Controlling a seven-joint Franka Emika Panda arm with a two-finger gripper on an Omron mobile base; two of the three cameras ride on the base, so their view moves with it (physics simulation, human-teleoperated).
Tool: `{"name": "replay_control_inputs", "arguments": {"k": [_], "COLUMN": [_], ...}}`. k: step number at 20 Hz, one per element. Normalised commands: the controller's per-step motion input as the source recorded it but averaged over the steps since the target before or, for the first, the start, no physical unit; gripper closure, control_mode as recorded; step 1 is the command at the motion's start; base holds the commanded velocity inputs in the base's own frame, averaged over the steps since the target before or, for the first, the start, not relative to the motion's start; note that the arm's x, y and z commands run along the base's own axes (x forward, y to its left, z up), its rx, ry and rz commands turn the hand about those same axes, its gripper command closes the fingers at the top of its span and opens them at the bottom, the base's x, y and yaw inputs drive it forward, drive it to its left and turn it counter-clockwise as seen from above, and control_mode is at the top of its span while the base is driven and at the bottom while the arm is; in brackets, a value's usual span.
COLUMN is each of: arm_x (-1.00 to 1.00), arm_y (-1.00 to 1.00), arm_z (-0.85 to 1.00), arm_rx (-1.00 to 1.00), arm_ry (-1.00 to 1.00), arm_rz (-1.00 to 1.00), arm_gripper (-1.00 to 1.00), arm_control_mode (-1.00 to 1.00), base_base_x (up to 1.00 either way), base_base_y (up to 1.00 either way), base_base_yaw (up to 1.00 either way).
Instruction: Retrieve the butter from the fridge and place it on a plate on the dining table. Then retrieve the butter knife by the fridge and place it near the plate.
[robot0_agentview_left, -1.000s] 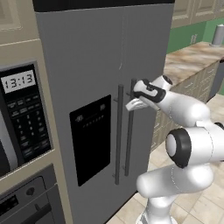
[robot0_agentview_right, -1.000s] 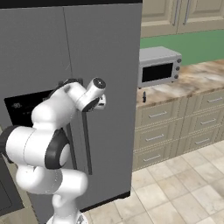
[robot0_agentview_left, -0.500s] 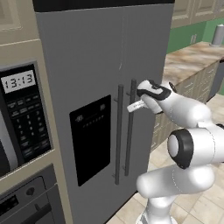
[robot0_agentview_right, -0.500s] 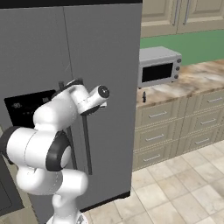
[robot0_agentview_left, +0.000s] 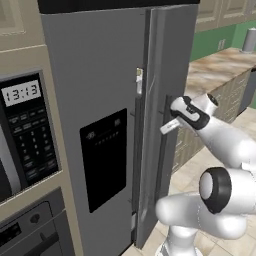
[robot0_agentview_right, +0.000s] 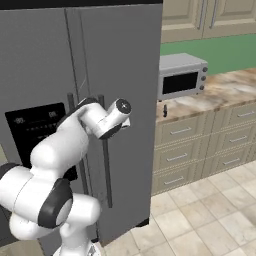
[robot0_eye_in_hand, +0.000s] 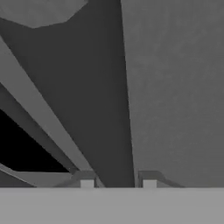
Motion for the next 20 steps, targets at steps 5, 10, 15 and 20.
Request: {"name": "replay_control_inputs", "arguments": {"k": [5,10,15,20], "arm_x": [-0.88,-0.47,-0.01,0.0], "arm_y": [-1.0,-1.0,-0.88,-0.73], "arm_z": [0.0,0.07,0.21,0.21], "arm_rx": [-0.07,0.0,0.04,0.02], "arm_ry": [0.11,0.14,0.1,0.08], "arm_rz": [0.0,0.0,0.01,0.0], "arm_gripper": [1.0,1.0,1.0,1.0], "arm_control_mode": [-1.0,-1.0,-1.0,-1.0], "base_base_x": [0.0,0.0,0.0,0.0], "base_base_y": [0.0,0.0,0.0,0.0], "base_base_yaw": [0.0,0.0,0.0,0.0]}}
